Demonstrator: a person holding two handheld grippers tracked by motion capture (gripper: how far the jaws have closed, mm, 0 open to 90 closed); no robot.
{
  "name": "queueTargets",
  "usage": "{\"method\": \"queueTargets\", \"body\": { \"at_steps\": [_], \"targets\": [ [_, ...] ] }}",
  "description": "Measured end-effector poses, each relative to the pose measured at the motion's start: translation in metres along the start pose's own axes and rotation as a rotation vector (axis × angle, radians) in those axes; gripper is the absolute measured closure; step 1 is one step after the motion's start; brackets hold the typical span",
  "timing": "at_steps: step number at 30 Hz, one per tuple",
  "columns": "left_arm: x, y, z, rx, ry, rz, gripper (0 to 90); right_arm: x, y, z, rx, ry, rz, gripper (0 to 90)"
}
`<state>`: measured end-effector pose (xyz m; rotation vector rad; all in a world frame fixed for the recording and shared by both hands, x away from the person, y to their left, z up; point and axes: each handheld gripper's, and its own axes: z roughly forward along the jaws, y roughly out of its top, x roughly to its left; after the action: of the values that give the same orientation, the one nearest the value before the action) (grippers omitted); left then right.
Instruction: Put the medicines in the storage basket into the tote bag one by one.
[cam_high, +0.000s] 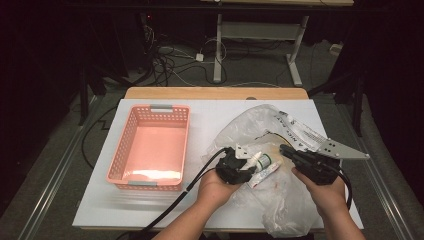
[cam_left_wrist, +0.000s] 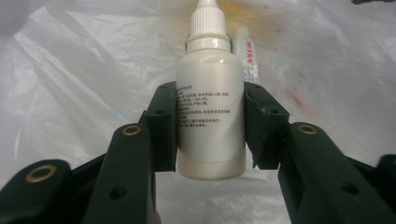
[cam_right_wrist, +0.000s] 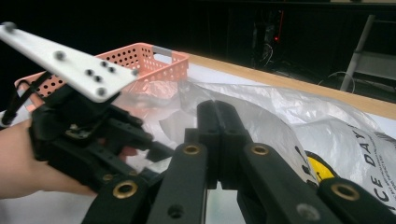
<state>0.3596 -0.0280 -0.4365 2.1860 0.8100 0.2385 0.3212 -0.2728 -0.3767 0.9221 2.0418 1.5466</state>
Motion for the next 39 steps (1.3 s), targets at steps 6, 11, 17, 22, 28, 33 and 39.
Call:
{"method": "queueTargets", "body": {
  "at_steps": [6,11,17,22,28,33,39],
  "targets": [
    [0.007,0.011,0.009,-0.007,0.015,-0.014,58.6,-0.001,-0.001,0.000,0.002,0.000,0.001,90.0],
    [0.009,0.016,0.017,-0.021,0.013,-0.015,58.6,-0.002,-0.001,0.001,0.004,0.000,0.003,90.0],
    [0.012,0.019,0.029,-0.028,0.017,-0.022,58.5,-0.002,-0.002,0.005,0.009,0.002,0.006,90.0],
    [0.017,0.019,0.031,-0.039,0.032,-0.027,58.5,-0.002,-0.003,0.007,0.015,0.004,0.011,90.0],
    [0.021,0.019,0.032,-0.036,0.049,-0.035,58.4,-0.003,-0.002,0.006,0.018,0.002,0.016,90.0],
    [0.023,0.020,0.035,-0.029,0.058,-0.034,58.4,-0.003,-0.001,0.007,0.017,0.003,0.008,90.0],
    [0.024,0.020,0.037,-0.027,0.057,-0.022,55.6,-0.004,-0.002,0.008,0.024,0.000,0.014,90.0]
  ]
}}
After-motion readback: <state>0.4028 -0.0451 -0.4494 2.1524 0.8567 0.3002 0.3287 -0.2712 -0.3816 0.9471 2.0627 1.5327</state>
